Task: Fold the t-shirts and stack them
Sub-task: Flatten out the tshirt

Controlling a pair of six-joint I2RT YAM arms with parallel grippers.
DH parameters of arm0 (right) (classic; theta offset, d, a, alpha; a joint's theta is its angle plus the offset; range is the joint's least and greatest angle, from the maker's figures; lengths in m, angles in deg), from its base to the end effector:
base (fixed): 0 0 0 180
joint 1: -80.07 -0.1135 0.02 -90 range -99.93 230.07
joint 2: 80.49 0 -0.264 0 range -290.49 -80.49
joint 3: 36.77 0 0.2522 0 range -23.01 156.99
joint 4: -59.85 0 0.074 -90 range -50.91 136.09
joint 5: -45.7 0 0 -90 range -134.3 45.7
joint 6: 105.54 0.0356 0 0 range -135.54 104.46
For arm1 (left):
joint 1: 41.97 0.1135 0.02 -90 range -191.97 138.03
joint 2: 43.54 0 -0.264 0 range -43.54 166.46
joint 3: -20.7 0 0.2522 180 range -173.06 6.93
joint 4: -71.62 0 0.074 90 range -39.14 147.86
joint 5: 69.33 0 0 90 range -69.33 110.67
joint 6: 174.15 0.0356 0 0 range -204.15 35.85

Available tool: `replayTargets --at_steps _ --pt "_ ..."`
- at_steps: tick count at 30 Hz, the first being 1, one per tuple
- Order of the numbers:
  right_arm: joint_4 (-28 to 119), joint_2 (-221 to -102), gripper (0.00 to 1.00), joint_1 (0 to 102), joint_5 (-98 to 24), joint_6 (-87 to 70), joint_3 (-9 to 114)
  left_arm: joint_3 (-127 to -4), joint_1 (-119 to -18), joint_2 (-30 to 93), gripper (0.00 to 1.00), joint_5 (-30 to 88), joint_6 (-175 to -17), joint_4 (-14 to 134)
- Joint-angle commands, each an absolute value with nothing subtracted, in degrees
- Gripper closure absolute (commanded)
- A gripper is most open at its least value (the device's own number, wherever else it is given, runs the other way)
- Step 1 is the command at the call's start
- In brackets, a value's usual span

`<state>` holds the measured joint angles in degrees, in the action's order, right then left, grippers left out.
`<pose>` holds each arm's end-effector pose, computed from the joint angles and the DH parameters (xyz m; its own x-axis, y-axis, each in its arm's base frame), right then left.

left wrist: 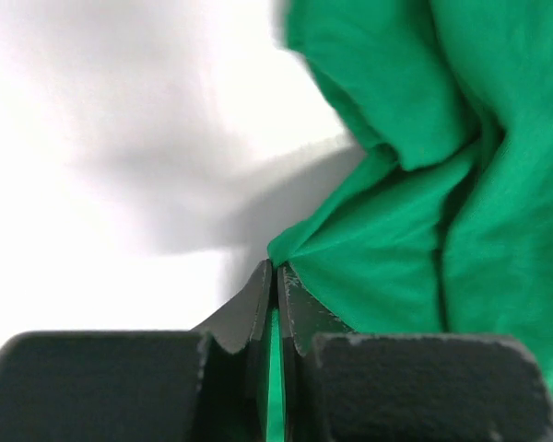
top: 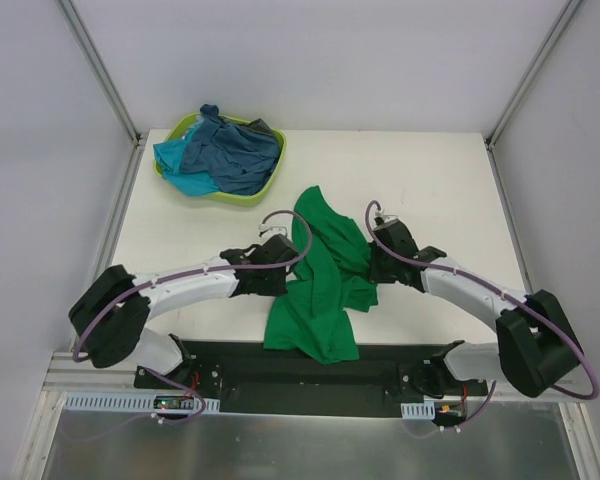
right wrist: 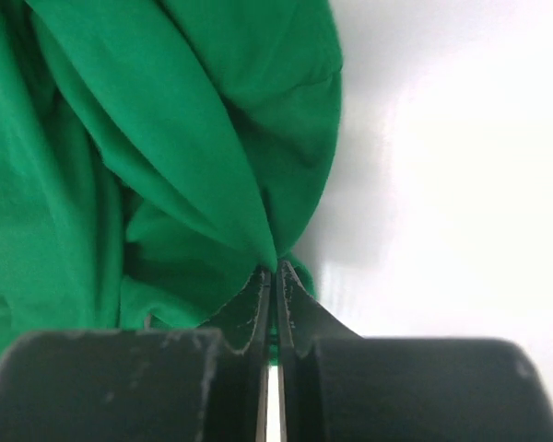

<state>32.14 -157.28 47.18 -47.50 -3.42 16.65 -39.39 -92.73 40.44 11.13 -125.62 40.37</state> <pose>0.2194 0.1395 0.1852 -0.7464 -0.2330 -0.6233 -0.3641 0.9270 0.0894 0.1850 -0.2172 0.1844 -0.8551 0.0145 -0.5183 0.1837 0.9433 -0.2766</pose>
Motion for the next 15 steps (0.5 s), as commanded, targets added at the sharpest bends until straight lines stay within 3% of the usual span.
replayTargets --at_steps 1,15 --pt "26.2 -149.9 0.99 47.9 -60.8 -3.1 18.7 -39.2 -89.9 33.2 1.0 -4.1 -124.8 35.2" --pt "18.7 -134.9 0.99 59.1 -64.0 -9.6 25.8 -48.1 -80.9 19.8 1.0 -13.3 -118.4 32.6"
